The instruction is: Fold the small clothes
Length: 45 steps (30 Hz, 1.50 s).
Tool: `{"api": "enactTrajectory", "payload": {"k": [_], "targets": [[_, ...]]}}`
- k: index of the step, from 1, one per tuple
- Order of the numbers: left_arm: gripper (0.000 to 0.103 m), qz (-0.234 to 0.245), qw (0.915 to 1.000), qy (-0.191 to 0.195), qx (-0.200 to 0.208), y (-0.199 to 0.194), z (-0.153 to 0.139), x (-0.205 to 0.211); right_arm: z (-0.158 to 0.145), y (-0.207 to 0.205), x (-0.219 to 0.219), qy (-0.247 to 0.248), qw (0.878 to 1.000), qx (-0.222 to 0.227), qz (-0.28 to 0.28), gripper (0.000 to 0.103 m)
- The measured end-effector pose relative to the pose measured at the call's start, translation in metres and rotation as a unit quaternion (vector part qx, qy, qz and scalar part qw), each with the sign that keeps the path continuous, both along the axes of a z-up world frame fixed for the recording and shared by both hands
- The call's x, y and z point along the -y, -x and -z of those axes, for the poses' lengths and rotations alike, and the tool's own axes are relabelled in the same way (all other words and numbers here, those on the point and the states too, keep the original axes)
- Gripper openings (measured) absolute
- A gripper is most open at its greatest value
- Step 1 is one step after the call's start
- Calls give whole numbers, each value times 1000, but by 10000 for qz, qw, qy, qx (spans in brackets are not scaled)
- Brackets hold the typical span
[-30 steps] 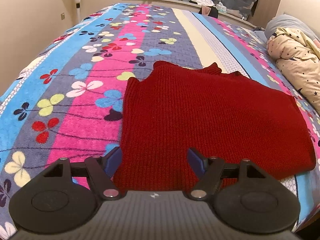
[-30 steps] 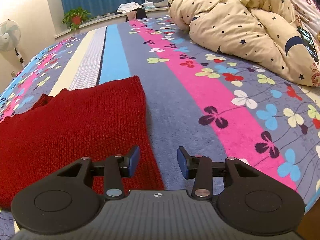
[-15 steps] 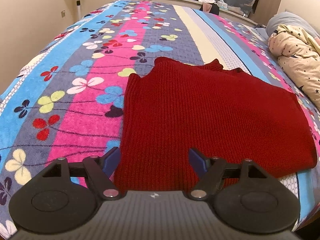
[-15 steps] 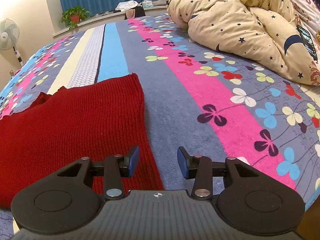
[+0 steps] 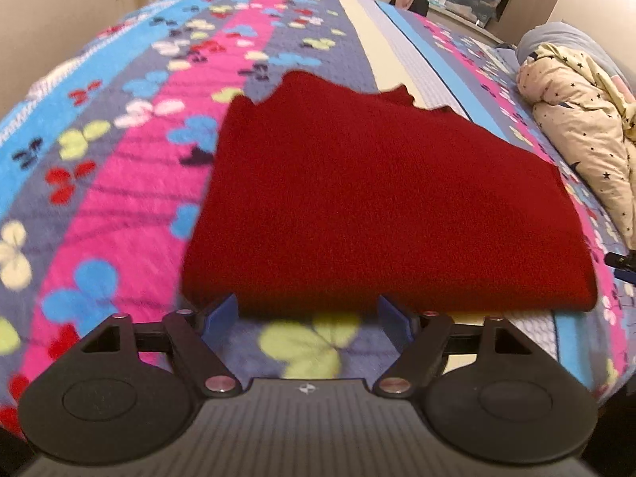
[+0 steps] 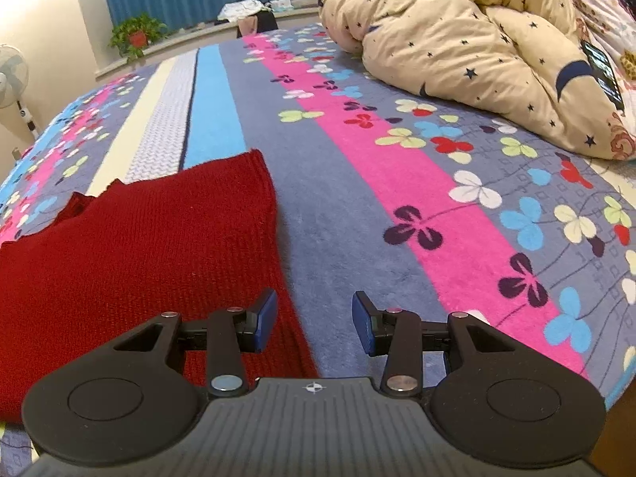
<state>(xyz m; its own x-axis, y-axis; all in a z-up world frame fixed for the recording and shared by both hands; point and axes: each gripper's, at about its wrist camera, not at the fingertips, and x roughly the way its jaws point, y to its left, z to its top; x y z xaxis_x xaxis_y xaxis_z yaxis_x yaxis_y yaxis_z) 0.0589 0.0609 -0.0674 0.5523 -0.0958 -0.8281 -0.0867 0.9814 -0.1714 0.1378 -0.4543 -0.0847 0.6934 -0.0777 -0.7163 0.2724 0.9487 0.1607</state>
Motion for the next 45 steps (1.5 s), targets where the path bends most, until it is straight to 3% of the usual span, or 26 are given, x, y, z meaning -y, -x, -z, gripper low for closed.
{"api": "enactTrajectory", "payload": {"k": [4, 7, 12, 15, 19, 21, 22, 24, 26, 29, 30, 33, 35, 38, 42, 45], "targets": [[84, -71, 9996, 168, -199, -2, 12, 4, 0, 0, 7, -127, 9999, -77, 87, 43], [84, -401, 9985, 332, -164, -10, 17, -4, 1, 1, 12, -223, 9996, -104, 130, 43], [89, -1087, 9883, 1000, -391, -26, 36, -24, 0, 3, 16, -262, 9995, -96, 116, 43], [89, -1345, 9841, 1093, -386, -27, 37, -27, -1, 5, 19, -308, 9994, -91, 134, 43], [89, -1985, 9635, 1755, -377, -11, 40, -37, -1, 6, 23, -353, 9992, -95, 167, 43], [89, -2167, 9587, 1822, -265, -11, 41, -40, -1, 6, 24, -369, 9991, -98, 170, 43], [86, -2250, 9575, 1800, -153, -11, 40, -42, -1, 6, 25, -379, 9991, -90, 174, 43], [70, -2404, 9569, 1632, 22, -14, 38, -44, -2, 5, 26, -404, 9990, -65, 192, 43], [37, -2536, 9548, 1548, -12, -16, 38, -47, -4, 5, 27, -444, 9987, -33, 229, 43], [23, -2462, 9601, 1329, -1, -19, 29, -43, -7, 5, 30, -505, 9982, 38, 306, 43], [18, -2413, 9628, 1214, 69, -21, 21, -39, -9, 6, 32, -522, 9980, 81, 343, 43], [15, -2034, 9748, 700, 596, -26, -16, -13, -16, 8, 39, -522, 9972, 242, 486, 43], [15, -1549, 9809, 271, 1147, -32, -52, 22, -23, 12, 46, -499, 9959, 396, 649, 43], [14, -619, 9817, -279, 1777, -42, -92, 92, -31, 18, 59, -467, 9922, 662, 942, 43], [14, 877, 9684, -563, 2266, -44, -108, 210, -37, 28, 79, -305, 9838, 960, 1483, 43], [14, 1860, 9484, -684, 2475, -32, -82, 287, -38, 35, 98, -297, 9741, 1149, 1924, 40]]}}
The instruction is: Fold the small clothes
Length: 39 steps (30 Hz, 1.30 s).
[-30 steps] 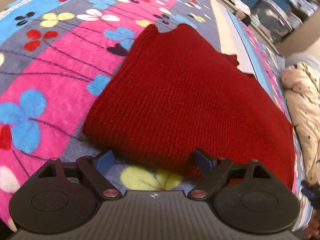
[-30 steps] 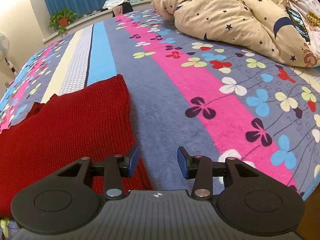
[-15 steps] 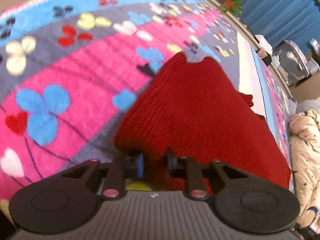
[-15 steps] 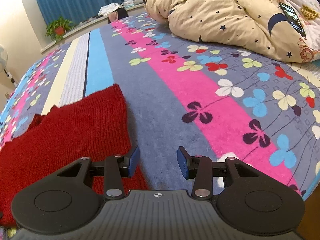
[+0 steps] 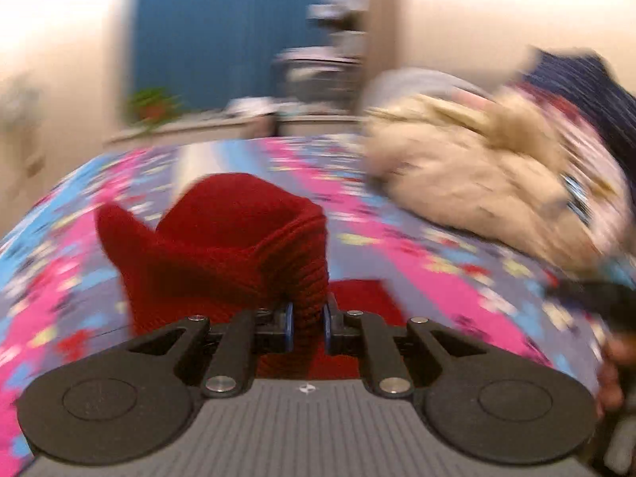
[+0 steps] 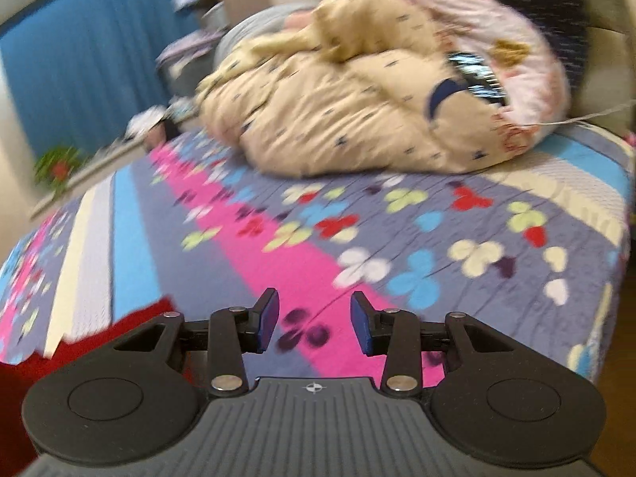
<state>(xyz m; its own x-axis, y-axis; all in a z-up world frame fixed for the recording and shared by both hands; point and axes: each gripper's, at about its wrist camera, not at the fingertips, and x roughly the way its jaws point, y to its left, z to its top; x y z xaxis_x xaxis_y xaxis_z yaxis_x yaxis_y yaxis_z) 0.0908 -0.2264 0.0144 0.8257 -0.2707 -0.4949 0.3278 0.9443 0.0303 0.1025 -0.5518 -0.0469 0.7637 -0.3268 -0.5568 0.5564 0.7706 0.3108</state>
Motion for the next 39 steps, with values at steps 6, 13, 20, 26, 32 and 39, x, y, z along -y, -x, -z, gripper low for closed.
{"api": "enactTrajectory", "payload": {"k": [6, 13, 20, 26, 32, 39], "targets": [[29, 1613, 9713, -960, -1460, 1, 106, 94, 10, 10, 30, -186, 9981, 37, 593, 39], [60, 1749, 9735, 154, -1468, -5, 71, 37, 13, 3, 19, -562, 9980, 269, -49, 40], [62, 837, 9873, 686, -1161, -3, 42, -51, 15, -30, -46, -1149, 9683, 260, -2201, 54], [62, 227, 9883, 889, -1215, 5, 44, -98, 49, -60, -103, -385, 9527, -1157, -2783, 57], [62, 23, 9893, 854, -1187, 14, 41, -117, 34, -39, -104, -352, 9546, -677, -2879, 15], [76, -85, 9911, 817, -1047, 3, 38, -101, 10, -5, -71, -82, 9742, 97, -2253, 13]]}}
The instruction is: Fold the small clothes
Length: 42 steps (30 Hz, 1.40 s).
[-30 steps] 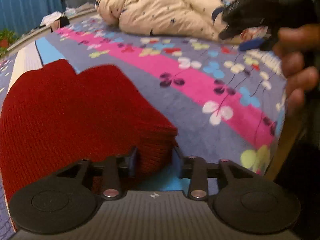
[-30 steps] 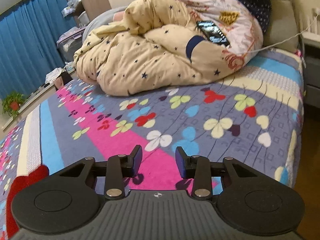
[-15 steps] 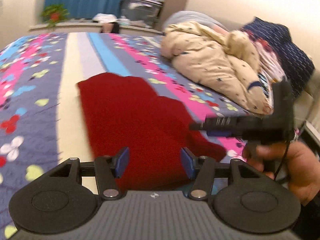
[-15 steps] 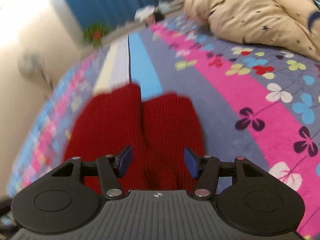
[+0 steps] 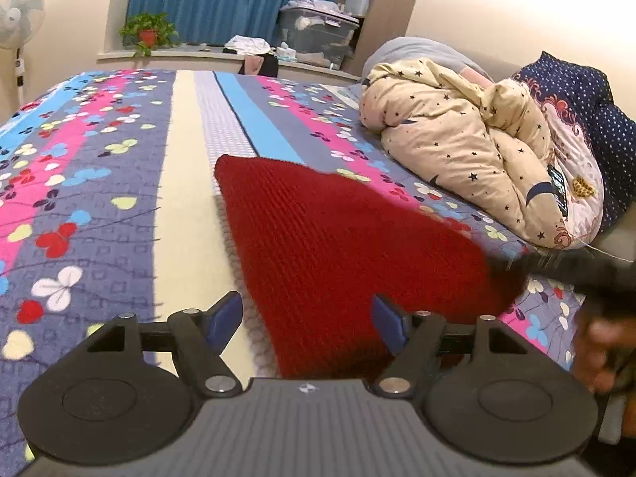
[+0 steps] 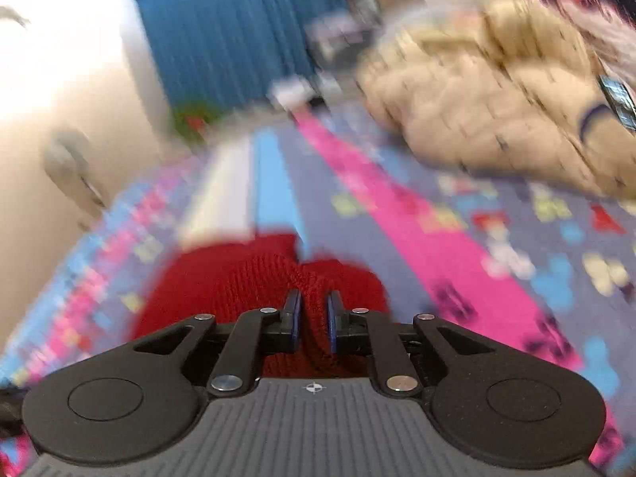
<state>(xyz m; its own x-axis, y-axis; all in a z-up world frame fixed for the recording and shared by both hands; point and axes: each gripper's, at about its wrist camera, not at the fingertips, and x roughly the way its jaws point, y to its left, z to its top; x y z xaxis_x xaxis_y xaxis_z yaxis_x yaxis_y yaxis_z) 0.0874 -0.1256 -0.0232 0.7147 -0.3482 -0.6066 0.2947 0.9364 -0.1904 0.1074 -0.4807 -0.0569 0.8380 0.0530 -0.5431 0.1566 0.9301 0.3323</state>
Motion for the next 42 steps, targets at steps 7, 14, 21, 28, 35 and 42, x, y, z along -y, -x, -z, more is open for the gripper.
{"api": "enactTrajectory", "payload": {"k": [7, 14, 21, 28, 35, 42], "targets": [[76, 123, 9839, -1114, -1394, -40, 64, 22, 35, -21, 9, -389, 9926, -1142, -171, 36], [88, -18, 9918, -620, -1114, -57, 34, 7, 46, -33, 34, -1206, 9853, -1136, 415, 71], [89, -571, 9915, 405, -1095, -111, 17, -11, 66, -55, 11, -1217, 9775, -1702, 254, 85], [95, -509, 9733, 1265, -1848, -167, 49, -18, 73, -59, 9, -1304, 9739, -1835, 289, 87], [103, -335, 9547, 1852, -2306, -195, 92, -14, 75, -65, 10, -1342, 9744, -1800, 108, 77], [91, -303, 9497, 2063, -2336, -208, 105, -11, 65, -64, 8, -1390, 9806, -1381, -11, 37]]}}
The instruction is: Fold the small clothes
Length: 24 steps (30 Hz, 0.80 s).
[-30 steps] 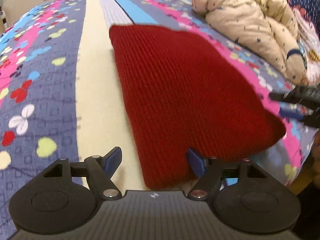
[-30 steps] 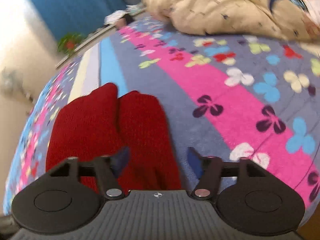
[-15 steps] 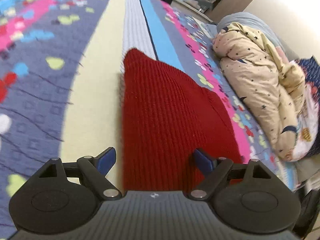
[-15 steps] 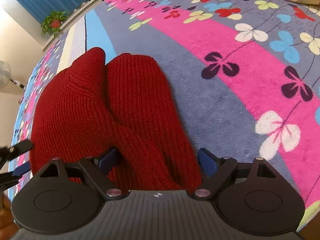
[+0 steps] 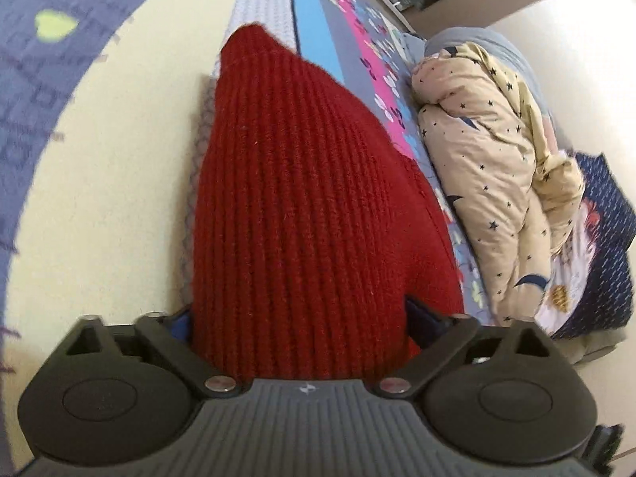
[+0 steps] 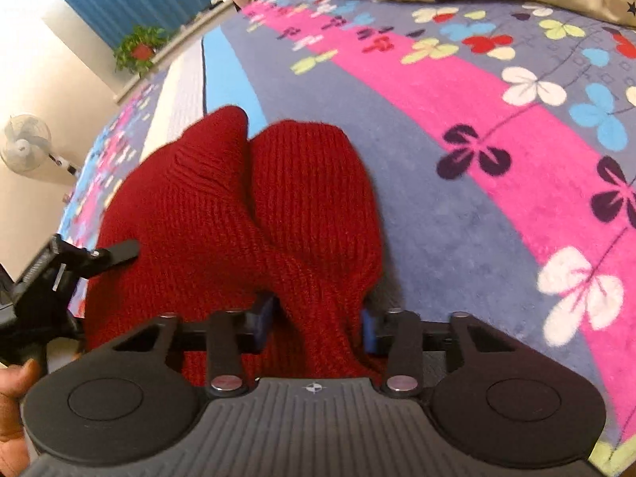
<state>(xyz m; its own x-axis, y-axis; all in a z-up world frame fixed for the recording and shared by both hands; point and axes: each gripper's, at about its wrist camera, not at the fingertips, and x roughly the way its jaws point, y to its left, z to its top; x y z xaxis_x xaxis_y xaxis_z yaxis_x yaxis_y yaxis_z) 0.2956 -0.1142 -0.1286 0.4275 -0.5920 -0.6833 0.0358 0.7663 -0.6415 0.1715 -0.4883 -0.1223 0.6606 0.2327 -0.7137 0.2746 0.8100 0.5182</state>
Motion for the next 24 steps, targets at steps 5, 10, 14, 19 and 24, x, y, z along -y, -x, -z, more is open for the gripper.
{"api": "enactTrajectory", "payload": {"k": [5, 10, 14, 19, 24], "targets": [[72, 10, 9992, -161, 369, 2, -30, -12, -12, -6, -12, 167, 9992, 375, -32, 28], [72, -200, 9942, -587, 878, 4, -71, -49, -25, -22, -43, -145, 9955, 880, -308, 25], [72, -415, 9901, -819, 1058, 7, -92, -98, -37, -36, -82, -359, 9887, 1243, -753, 25], [72, -679, 9896, -860, 936, 20, -98, -163, -44, -46, -125, -462, 9768, 1467, -1492, 24], [80, -831, 9923, -793, 453, 22, -78, -193, -40, -50, -152, -356, 9711, 1293, -1977, 24]]}}
